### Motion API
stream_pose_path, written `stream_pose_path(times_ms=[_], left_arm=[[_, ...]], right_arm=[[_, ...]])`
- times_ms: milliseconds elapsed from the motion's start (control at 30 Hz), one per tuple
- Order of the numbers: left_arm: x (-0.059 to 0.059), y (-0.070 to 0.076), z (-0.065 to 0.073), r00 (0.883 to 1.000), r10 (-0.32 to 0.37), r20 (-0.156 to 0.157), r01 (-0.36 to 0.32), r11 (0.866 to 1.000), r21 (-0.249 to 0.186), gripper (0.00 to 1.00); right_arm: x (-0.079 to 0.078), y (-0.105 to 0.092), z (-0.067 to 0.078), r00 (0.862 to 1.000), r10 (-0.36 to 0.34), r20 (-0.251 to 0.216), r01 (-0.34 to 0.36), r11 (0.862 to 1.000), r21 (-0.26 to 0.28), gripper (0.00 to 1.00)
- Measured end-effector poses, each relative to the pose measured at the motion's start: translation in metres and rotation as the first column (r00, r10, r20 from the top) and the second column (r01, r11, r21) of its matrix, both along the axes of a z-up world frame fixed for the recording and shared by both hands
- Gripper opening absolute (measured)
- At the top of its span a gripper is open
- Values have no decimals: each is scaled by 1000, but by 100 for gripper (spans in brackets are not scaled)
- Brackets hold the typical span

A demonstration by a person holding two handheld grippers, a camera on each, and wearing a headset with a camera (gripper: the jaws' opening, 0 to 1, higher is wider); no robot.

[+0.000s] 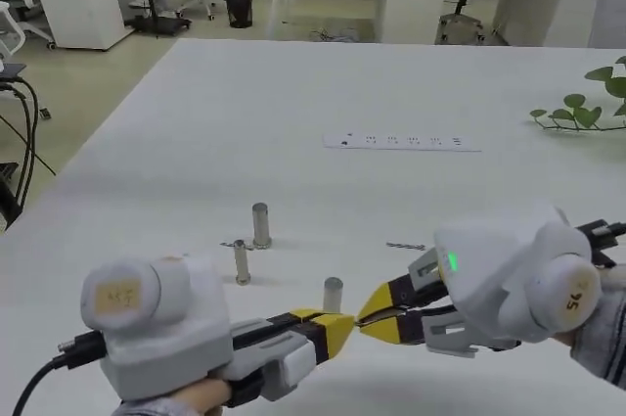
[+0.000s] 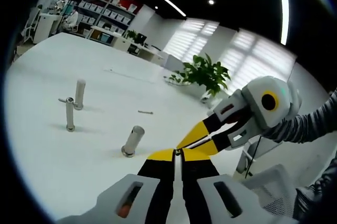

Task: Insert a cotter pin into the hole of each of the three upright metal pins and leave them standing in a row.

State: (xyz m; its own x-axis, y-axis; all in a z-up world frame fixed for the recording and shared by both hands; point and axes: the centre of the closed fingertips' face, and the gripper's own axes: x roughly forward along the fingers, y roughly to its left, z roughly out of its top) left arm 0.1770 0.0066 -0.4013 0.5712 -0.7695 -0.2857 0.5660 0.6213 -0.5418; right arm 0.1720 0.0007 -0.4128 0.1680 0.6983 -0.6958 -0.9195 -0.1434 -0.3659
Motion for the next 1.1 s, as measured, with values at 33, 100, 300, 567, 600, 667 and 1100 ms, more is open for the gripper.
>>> stream_pose_path(times_ms=[33,100,300,567,600,667,1100], left_arm=[[0,0,0,1000,-3,1,3,1000,2,0],[-1,-1,-1,1000,-9,1,9,1000,1,0],[-3,-3,0,998,-43,53,40,998,49,0],[-6,-2,3,986,-115,120,103,989,103,0],[-6,-2,4,985,-122,126,109,989,105,0],[-7,-2,7,979,-139,147,124,986,111,0],[-17,-7,10,943,-259,207,229,961,156,0]], right_arm=[[0,0,0,1000,-1,-3,1,1000,-1,0],[0,0,-1,1000,-2,-8,2,1000,-3,0],[0,0,-1,1000,-21,-23,21,1000,8,0],[1,-5,-3,996,-53,-72,54,999,6,0],[1,-6,-4,995,-60,-86,60,998,5,0],[1,-8,-5,992,-68,-104,69,998,9,0],[-10,-8,-4,971,-70,-231,84,995,54,0]])
